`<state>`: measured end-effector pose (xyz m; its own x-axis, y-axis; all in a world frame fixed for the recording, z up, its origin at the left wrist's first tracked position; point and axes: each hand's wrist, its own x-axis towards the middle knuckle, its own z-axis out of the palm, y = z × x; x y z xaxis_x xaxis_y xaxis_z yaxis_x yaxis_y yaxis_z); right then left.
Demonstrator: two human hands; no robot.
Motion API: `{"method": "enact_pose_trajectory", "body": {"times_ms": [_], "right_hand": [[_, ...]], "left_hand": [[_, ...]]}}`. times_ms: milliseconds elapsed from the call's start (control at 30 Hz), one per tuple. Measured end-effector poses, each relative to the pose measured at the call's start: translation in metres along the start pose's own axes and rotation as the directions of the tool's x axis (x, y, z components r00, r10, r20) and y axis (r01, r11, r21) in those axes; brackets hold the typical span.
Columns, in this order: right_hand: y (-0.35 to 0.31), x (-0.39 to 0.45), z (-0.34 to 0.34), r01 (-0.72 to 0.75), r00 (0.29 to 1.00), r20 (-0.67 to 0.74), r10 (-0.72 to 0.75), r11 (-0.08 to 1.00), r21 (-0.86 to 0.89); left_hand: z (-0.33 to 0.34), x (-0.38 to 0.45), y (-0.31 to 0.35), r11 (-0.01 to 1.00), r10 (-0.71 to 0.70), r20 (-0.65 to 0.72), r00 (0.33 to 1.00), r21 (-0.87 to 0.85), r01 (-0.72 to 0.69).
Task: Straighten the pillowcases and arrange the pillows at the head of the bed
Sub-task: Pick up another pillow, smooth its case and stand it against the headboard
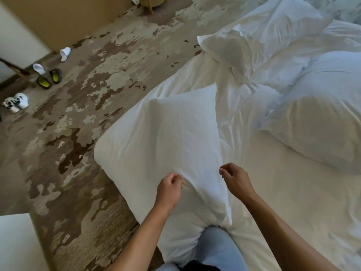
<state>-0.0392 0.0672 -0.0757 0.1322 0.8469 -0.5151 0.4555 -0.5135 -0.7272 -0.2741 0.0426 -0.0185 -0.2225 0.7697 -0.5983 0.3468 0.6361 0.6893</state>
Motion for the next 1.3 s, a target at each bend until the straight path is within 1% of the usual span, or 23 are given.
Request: {"method": "enact_pose_trajectory", "body": {"times_ms": [67, 167, 233, 333, 433, 533, 667, 800, 933, 1100, 1233, 1300], "right_hand": [[0.002, 0.039, -0.002, -0.026, 1.0, 0.006, 0.025, 0.999, 0.032], [0.014, 0.09, 0.002, -0.08, 0.996, 0.031, 0.08, 0.997, -0.002], [0.027, 0.117, 0.008, -0.129, 0.99, 0.051, 0.13, 0.991, -0.025], [0.048, 0.143, 0.021, -0.207, 0.972, 0.112, 0.205, 0.978, 0.007], [0.063, 0.155, 0.036, -0.265, 0.952, 0.182, 0.246, 0.961, 0.085], [0.073, 0.157, 0.047, -0.302, 0.936, 0.236, 0.259, 0.939, 0.167], [0.076, 0.153, 0.056, -0.346, 0.924, 0.252, 0.286, 0.907, 0.239], [0.072, 0.146, 0.06, -0.333, 0.932, 0.227, 0.283, 0.915, 0.228], [0.061, 0.136, 0.063, -0.294, 0.954, 0.123, 0.273, 0.936, 0.196], [0.061, 0.125, 0.049, -0.192, 0.981, 0.005, 0.196, 0.958, 0.212], [0.049, 0.109, 0.037, -0.102, 0.993, -0.039, 0.108, 0.985, 0.137], [0.034, 0.098, 0.034, -0.051, 0.996, -0.06, 0.059, 0.99, 0.128]], "left_hand": [[0.019, 0.029, 0.015, 0.998, 0.016, -0.037, 0.999, 0.059, -0.014], [0.052, 0.073, 0.031, 0.971, 0.036, -0.047, 0.998, 0.237, -0.024], [0.072, 0.099, 0.036, 0.933, 0.011, -0.038, 0.999, 0.361, 0.003], [0.095, 0.125, 0.035, 0.863, -0.043, -0.046, 0.998, 0.502, 0.06], [0.103, 0.136, 0.028, 0.841, -0.066, -0.062, 0.996, 0.534, 0.089], [0.099, 0.134, 0.02, 0.854, -0.033, -0.059, 0.998, 0.517, 0.059], [0.082, 0.128, 0.015, 0.864, -0.022, -0.027, 0.999, 0.502, 0.032], [0.064, 0.119, 0.014, 0.882, -0.033, -0.011, 0.999, 0.47, 0.034], [0.055, 0.111, 0.01, 0.875, -0.029, 0.028, 0.999, 0.484, 0.011], [0.054, 0.106, 0.007, 0.848, -0.022, 0.055, 0.998, 0.53, -0.01], [0.049, 0.1, 0.011, 0.83, -0.013, 0.088, 0.996, 0.556, -0.038], [0.041, 0.095, 0.014, 0.832, 0.008, 0.112, 0.994, 0.551, -0.069]]}}
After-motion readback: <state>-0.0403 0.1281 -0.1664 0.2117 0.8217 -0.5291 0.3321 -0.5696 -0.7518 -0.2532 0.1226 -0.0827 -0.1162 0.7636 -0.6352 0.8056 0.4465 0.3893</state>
